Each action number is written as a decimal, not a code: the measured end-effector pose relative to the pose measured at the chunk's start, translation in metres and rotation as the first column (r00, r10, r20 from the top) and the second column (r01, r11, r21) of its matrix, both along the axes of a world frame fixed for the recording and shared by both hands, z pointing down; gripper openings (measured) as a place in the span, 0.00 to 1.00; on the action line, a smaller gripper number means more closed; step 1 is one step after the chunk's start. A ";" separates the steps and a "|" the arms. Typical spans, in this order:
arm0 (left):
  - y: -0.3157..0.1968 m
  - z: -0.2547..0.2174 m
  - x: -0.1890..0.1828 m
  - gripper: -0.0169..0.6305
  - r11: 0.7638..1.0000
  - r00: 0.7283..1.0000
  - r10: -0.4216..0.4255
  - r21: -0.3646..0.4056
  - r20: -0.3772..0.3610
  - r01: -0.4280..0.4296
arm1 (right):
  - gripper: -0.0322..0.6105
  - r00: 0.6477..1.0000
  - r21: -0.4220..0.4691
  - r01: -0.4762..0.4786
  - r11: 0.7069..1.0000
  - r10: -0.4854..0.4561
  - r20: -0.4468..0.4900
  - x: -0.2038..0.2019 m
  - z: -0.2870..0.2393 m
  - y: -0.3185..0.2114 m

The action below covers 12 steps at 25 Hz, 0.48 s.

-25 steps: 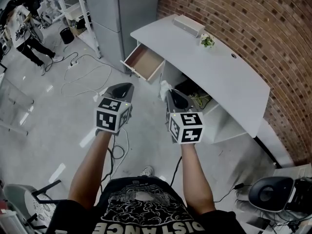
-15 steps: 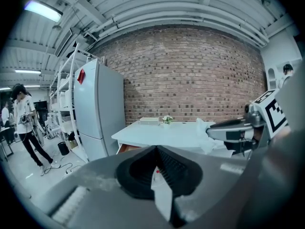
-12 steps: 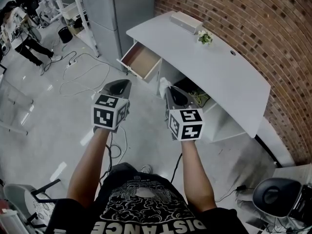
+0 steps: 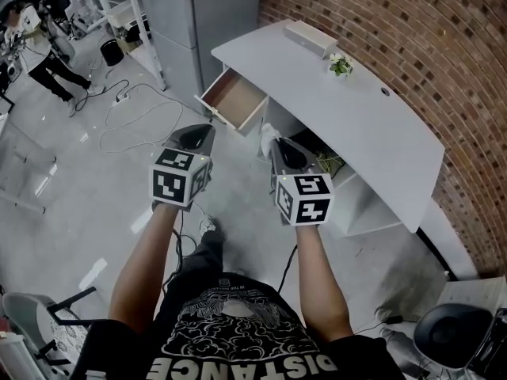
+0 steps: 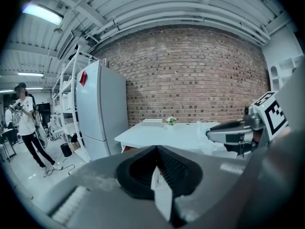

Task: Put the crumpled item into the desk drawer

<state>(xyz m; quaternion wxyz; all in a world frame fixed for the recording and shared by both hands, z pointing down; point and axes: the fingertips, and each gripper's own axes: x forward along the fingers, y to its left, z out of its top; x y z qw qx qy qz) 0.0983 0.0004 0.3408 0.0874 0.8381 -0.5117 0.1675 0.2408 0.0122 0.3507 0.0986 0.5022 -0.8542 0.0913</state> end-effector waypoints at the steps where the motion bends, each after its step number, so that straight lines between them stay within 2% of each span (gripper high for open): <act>1: -0.003 0.000 -0.003 0.03 1.000 1.000 -0.002 0.001 0.000 0.002 | 0.08 1.000 0.000 0.002 1.000 -0.002 -0.001 -0.002 0.001 -0.003; 12: -0.056 0.014 -0.041 0.03 0.999 0.999 -0.031 -0.013 -0.034 0.031 | 0.08 0.999 -0.008 0.034 0.999 -0.034 -0.025 -0.044 0.008 -0.061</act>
